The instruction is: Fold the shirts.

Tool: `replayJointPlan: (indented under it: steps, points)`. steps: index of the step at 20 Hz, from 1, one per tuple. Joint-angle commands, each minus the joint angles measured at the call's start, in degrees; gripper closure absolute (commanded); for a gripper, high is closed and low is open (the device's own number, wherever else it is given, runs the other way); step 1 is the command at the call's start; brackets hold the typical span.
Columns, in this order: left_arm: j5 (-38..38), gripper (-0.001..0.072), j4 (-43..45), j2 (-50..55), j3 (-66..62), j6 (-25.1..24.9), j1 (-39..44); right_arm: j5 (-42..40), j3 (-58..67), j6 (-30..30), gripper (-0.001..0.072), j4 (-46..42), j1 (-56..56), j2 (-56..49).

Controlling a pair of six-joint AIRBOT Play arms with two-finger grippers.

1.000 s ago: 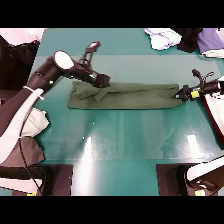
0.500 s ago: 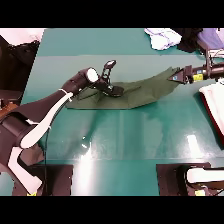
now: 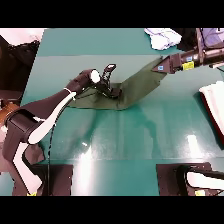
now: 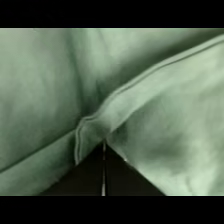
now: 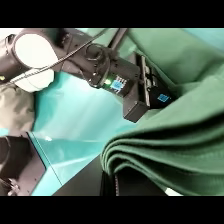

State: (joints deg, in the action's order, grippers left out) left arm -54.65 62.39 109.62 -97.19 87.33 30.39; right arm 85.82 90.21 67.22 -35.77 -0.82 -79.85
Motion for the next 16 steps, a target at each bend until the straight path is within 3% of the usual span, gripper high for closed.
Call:
replayJointPlan:
  steps: [1,7,13,16]
  points:
    - [-7.2,0.0676,0.1,0.0,-6.2,-2.3,-0.1,-0.1,5.6,5.2,0.0694,-7.9,4.3,0.3]
    - [-22.8,0.0675,0.7,-0.3,-23.5,-7.0,-0.8,-0.1,12.7,8.4,0.0694,-8.4,9.2,-1.6]
    - [-26.3,0.0675,8.3,-11.4,-21.8,-7.8,-12.3,-1.8,24.8,9.7,0.0694,-8.4,18.9,-12.9]
    - [-28.1,0.0675,12.2,-17.6,-21.6,-7.8,-20.0,-7.7,28.7,9.9,0.0694,-8.2,24.3,-19.1]
